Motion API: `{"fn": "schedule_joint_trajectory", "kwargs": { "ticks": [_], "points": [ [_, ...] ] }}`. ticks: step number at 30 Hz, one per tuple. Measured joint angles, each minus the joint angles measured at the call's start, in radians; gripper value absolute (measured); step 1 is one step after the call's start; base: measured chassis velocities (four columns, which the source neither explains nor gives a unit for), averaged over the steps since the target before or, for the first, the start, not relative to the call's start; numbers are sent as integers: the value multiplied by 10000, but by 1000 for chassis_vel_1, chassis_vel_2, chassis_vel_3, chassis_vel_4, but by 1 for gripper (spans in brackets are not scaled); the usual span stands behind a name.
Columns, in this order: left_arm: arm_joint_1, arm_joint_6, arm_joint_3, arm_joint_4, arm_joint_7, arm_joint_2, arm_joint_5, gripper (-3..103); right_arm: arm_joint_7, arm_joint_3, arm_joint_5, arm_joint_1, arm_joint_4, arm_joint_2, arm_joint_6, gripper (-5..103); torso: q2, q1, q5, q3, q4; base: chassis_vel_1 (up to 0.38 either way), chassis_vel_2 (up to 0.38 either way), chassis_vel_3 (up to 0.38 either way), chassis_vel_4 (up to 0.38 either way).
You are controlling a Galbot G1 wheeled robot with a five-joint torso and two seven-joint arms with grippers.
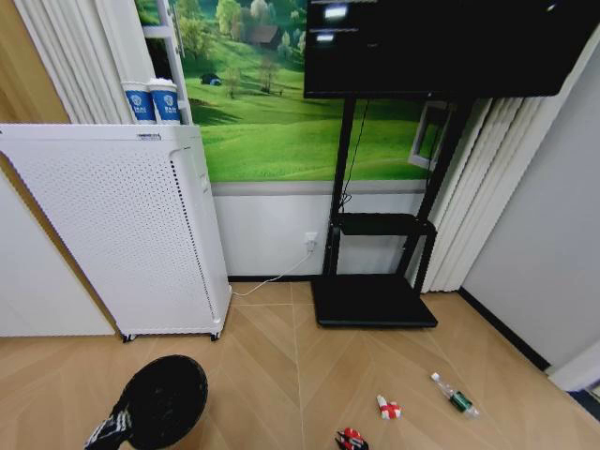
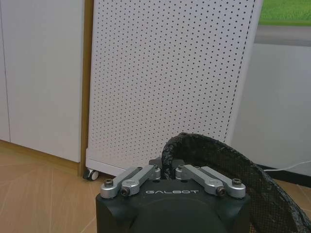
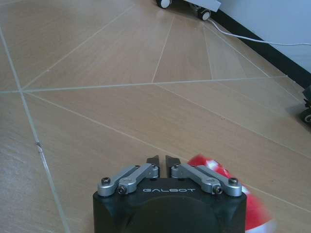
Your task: Pick up the trash bin and place the garbage on the floor into it.
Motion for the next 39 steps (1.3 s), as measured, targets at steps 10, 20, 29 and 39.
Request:
{"fn": "schedule_joint_trajectory", "kwargs": {
  "ticks": [10, 20, 29, 39],
  "points": [
    [-52, -57, 63, -4, 40, -15, 24, 8, 264, 111, 72, 50, 640, -363, 14, 0, 0, 0, -7, 0, 1, 0, 0, 0, 0],
    [-111, -57, 93, -45, 26, -8, 81, 8, 938, 454, 5, 42, 1091, -364, -140, 17, 0, 1, 0, 0, 0, 0, 0, 0, 0],
    [-60, -106, -87, -81, 35, 69, 8, 8, 1024, 260, 1868, 1083, 797, 574, -685, 55, 0, 0, -3, 0, 5, 0, 0, 0, 0],
    [-79, -116, -82, -77, 37, 42, 2, 8, 231, 576, 2141, 992, 714, 245, -221, 93, 0, 0, -3, 0, 0, 0, 0, 0, 0]
  ]
}}
